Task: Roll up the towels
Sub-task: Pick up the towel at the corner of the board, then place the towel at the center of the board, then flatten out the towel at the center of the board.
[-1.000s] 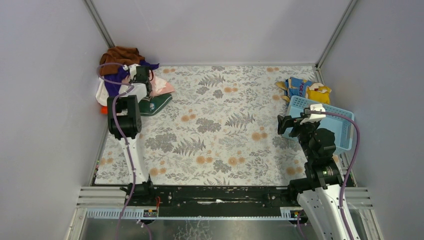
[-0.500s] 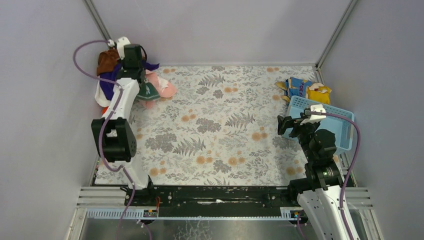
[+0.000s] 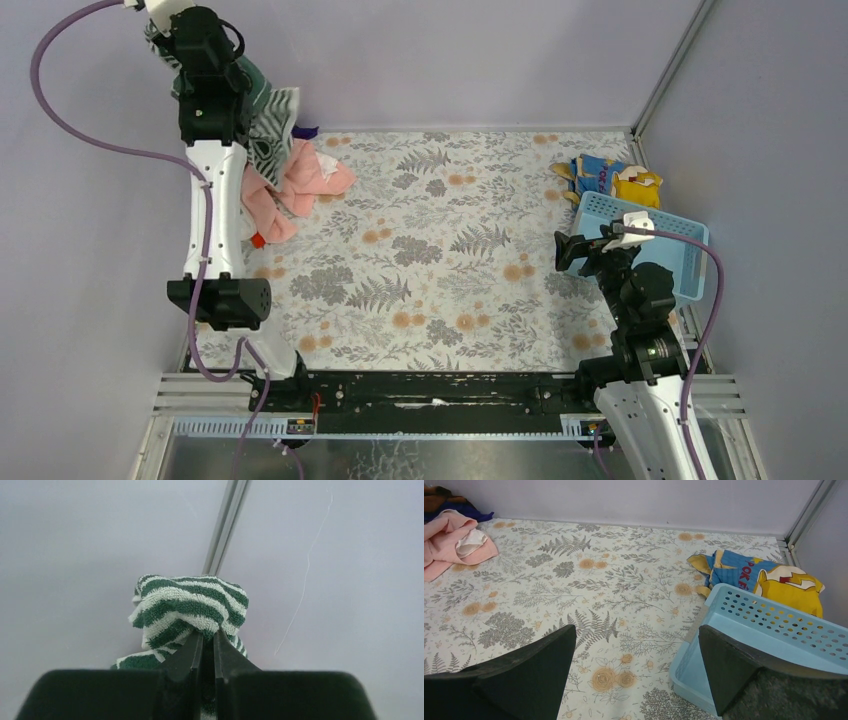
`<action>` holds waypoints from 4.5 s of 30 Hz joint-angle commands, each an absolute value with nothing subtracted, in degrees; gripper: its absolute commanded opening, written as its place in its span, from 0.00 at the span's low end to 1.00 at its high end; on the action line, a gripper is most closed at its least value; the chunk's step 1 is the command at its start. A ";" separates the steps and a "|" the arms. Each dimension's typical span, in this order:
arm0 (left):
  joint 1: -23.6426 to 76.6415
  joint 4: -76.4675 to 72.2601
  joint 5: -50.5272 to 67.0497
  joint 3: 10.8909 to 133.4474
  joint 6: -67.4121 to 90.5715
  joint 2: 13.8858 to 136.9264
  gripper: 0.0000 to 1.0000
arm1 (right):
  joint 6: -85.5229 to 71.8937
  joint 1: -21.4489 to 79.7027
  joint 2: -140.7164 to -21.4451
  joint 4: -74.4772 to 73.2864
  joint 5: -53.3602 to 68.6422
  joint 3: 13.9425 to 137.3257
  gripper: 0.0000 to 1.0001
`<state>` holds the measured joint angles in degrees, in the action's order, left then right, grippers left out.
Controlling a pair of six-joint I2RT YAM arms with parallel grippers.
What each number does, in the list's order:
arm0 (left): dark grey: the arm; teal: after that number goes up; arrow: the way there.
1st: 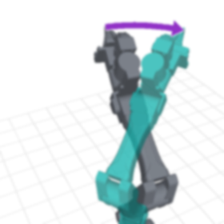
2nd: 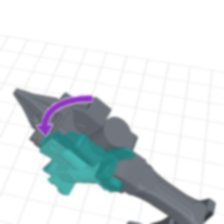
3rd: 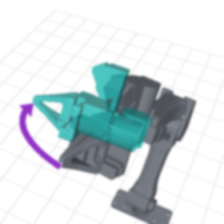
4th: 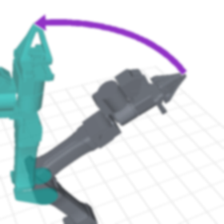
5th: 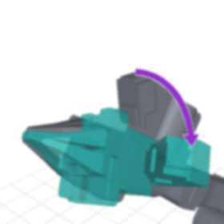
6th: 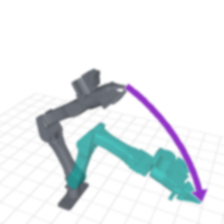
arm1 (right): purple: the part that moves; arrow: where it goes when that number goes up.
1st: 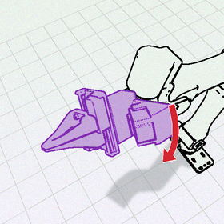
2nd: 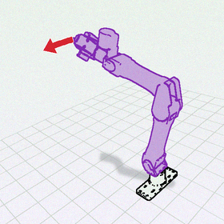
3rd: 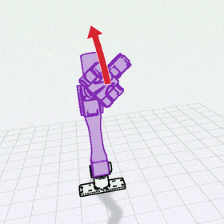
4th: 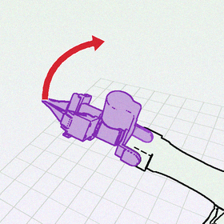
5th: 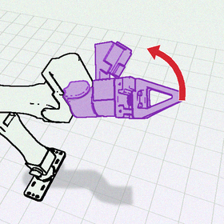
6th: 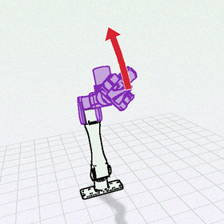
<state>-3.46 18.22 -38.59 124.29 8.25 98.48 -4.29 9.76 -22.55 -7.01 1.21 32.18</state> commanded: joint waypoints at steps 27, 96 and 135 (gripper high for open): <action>23.47 24.96 7.45 84.49 14.98 71.31 0.28 | -6.13 10.55 -24.52 -7.69 9.73 38.23 0.99; 12.35 10.12 8.73 36.28 43.57 86.66 0.69 | -20.36 12.89 -75.16 -9.58 10.92 49.41 1.00; -6.51 29.71 1.16 47.77 23.86 67.47 0.83 | -35.08 13.16 -88.44 -25.62 -28.86 57.57 0.99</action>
<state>-6.22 28.12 2.24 46.04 26.09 68.10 -28.93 13.65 -92.95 -21.02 -18.90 59.09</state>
